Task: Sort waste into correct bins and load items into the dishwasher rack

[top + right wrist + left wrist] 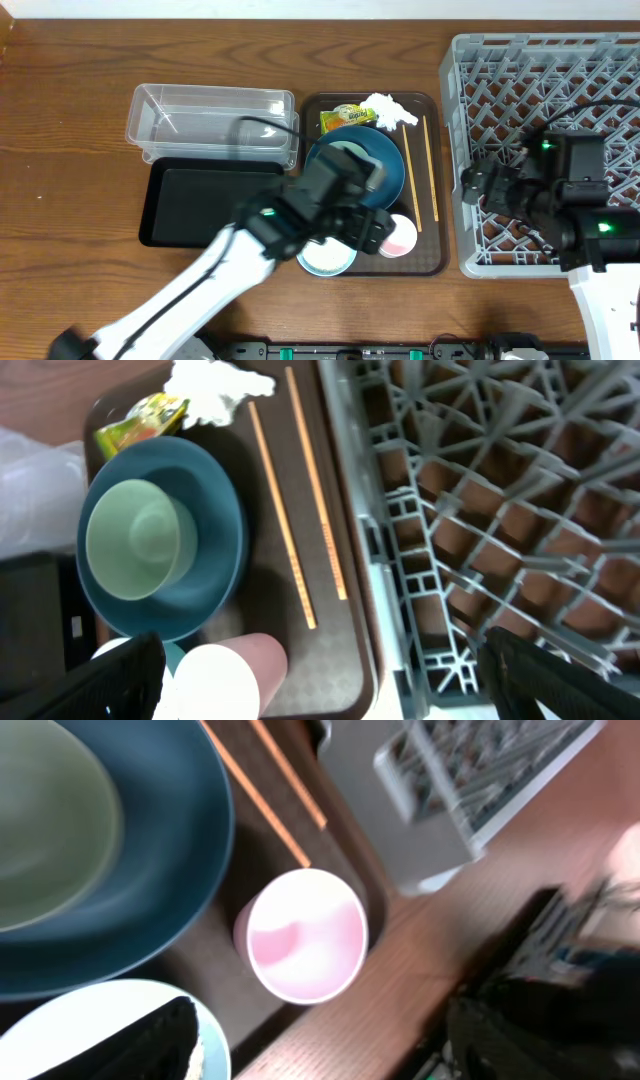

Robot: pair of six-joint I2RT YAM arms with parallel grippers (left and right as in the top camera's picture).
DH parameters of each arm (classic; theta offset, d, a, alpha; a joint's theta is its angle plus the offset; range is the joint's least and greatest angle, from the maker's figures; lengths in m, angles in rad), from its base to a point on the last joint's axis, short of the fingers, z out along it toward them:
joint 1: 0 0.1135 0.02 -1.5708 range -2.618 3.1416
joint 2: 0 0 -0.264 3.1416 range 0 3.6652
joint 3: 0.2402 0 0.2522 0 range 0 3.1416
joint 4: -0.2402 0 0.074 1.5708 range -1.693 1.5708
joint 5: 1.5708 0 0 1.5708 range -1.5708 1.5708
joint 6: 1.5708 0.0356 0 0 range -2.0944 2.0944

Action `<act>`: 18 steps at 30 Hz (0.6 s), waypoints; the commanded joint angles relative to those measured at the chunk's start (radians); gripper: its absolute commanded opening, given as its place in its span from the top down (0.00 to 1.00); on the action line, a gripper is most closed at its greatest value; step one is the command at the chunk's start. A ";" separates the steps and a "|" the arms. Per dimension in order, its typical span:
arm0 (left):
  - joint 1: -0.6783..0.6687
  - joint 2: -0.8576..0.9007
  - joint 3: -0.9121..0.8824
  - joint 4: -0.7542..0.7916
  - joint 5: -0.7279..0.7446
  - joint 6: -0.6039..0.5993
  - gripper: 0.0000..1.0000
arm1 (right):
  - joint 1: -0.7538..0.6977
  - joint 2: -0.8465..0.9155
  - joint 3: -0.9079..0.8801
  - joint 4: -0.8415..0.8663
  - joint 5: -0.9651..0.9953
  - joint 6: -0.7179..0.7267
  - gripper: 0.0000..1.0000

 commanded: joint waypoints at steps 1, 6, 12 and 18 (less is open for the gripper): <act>-0.045 0.082 0.019 0.027 -0.106 0.010 0.20 | -0.035 -0.013 0.022 -0.022 -0.030 0.016 0.01; -0.058 0.196 0.019 0.058 -0.110 0.005 0.34 | -0.035 -0.013 0.022 -0.056 -0.029 -0.009 0.01; -0.058 0.273 0.019 0.062 -0.138 -0.007 0.59 | -0.035 -0.013 0.022 -0.060 -0.029 -0.010 0.01; -0.056 0.237 0.023 0.050 -0.112 -0.009 0.93 | -0.035 -0.013 0.022 -0.055 -0.029 -0.010 0.01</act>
